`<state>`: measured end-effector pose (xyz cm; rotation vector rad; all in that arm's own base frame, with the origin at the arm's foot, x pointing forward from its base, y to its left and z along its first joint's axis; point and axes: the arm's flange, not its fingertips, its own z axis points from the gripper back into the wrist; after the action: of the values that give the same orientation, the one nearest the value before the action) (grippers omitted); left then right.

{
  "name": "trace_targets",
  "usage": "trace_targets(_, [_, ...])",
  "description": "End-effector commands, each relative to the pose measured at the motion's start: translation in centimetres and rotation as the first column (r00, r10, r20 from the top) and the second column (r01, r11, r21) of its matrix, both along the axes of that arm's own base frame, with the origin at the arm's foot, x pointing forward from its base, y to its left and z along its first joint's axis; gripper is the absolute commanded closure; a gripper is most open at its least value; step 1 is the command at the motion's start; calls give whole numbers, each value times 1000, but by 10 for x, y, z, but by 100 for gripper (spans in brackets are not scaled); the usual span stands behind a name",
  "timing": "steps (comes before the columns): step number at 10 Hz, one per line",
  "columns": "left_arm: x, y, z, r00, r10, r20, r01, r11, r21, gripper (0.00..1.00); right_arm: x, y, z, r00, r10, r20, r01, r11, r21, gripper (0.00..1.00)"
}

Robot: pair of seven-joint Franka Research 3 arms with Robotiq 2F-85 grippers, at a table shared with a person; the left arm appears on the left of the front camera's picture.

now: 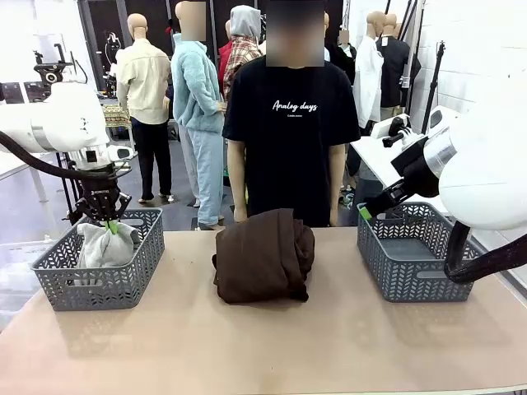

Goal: Sort the tops and bottoms.
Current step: Sort the clothes according to human instructions.

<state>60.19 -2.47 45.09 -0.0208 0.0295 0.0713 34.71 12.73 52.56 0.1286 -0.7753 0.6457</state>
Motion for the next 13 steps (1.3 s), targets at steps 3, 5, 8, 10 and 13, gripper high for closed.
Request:
trace_targets(3, [-13,4,8,1000,-7,15,6,1000,31,100,1,0,-1,1000,0,-8,0,1000,11,0])
trace_targets(5, [-11,5,6,1000,-3,28,2,1000,31,100,1,0,-1,1000,0,-8,0,1000,11,0])
trace_targets(8, [-12,6,7,999,11,35,-12,1000,17,52,1,0,-1,1000,0,-8,0,1000,11,0])
trace_targets(10, [-12,6,9,999,11,45,-11,1000,3,14,1,0,-1,1000,0,-8,0,1000,11,0])
trace_targets(13, [-6,4,11,1000,5,26,-5,1000,8,0,1,0,-1,1000,0,-8,0,1000,11,0])
